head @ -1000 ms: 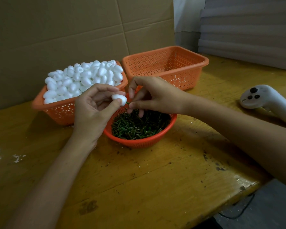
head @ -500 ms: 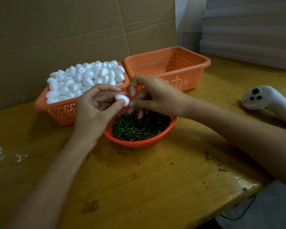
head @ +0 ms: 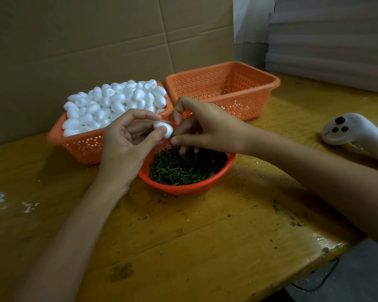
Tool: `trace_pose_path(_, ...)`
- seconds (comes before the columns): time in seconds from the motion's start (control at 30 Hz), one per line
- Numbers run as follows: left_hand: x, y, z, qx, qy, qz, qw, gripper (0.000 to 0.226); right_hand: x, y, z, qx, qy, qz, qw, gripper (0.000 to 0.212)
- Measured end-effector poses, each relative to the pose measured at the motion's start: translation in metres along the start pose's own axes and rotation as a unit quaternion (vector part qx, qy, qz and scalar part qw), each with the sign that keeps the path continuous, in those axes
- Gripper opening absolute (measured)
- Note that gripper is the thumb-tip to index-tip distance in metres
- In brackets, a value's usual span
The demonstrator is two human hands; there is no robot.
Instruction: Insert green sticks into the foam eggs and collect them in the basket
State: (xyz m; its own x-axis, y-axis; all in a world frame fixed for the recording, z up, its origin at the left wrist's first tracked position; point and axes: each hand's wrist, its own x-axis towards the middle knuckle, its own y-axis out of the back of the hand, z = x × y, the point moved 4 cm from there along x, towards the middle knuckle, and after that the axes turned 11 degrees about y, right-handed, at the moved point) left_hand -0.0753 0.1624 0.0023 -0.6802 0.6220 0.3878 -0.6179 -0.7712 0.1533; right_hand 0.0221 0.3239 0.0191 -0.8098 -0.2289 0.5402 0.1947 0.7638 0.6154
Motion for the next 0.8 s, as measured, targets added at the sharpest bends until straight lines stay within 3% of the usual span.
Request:
trace_pose_path(0.2, -0.0005, -0.002, 0.001, -0.004, 0.0, -0.007, 1.0, 0.029, 0.0003, -0.0016, -0.0023, 0.008, 0.001, -0.014, 1.0, 0.031)
trace_pose_path(0.5, -0.0035, -0.0041, 0.0067, 0.026, -0.02, 0.016, 0.999, 0.024, 0.0002, -0.0047, -0.0005, 0.014, 0.006, -0.044, 0.999, 0.035)
trace_pose_path(0.8, -0.0039, -0.0001, 0.0079, -0.007, 0.0, -0.008, 1.0, 0.05, 0.0006, -0.0043, 0.0015, 0.018, -0.001, -0.044, 0.999, 0.032)
